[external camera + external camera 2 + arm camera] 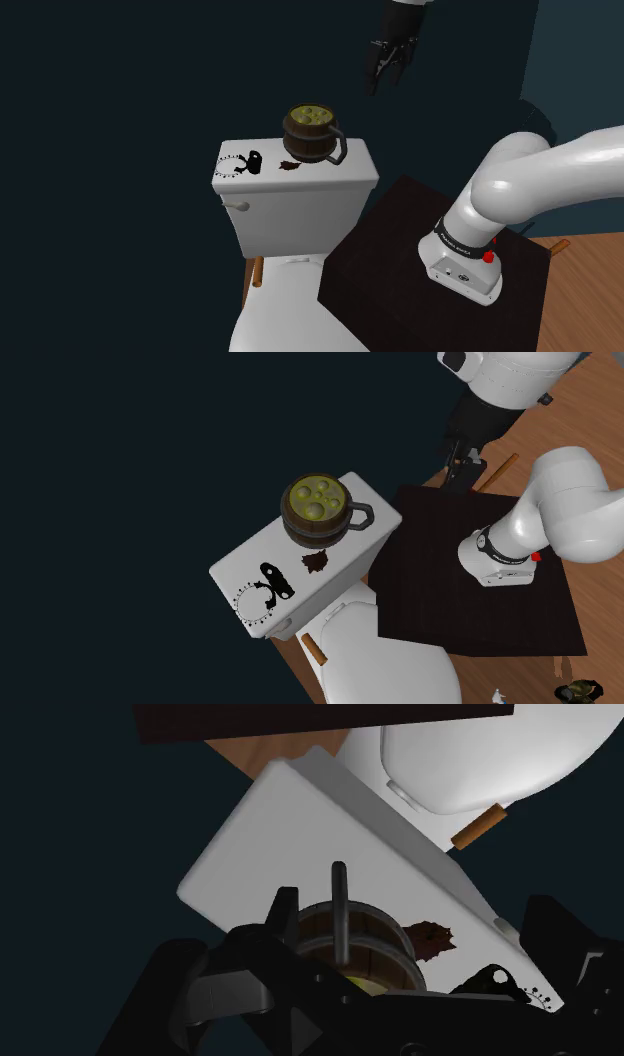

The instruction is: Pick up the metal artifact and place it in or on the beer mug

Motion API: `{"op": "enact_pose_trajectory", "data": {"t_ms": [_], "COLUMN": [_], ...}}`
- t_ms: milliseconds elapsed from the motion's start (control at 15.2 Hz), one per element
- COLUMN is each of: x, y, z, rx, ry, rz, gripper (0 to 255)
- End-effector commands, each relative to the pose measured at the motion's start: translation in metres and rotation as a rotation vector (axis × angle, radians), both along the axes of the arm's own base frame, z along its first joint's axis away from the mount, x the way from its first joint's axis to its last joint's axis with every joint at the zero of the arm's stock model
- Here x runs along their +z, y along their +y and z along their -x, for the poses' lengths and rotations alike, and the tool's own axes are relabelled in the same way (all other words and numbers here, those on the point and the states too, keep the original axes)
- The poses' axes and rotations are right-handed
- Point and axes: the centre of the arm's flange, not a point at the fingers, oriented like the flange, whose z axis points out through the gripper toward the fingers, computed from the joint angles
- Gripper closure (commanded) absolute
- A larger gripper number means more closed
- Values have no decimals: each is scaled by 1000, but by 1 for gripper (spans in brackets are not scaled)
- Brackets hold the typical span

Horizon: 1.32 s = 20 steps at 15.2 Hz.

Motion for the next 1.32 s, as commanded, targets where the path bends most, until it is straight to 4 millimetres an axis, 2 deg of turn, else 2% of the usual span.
{"op": "enact_pose_trajectory", "data": {"t_ms": [0, 660, 1254], "x": [0, -79, -151], "y": [0, 70, 116], "z": [0, -78, -160], "rx": [0, -240, -455], "ry": [0, 8, 15], "rz": [0, -9, -17], "gripper": [0, 0, 0]}}
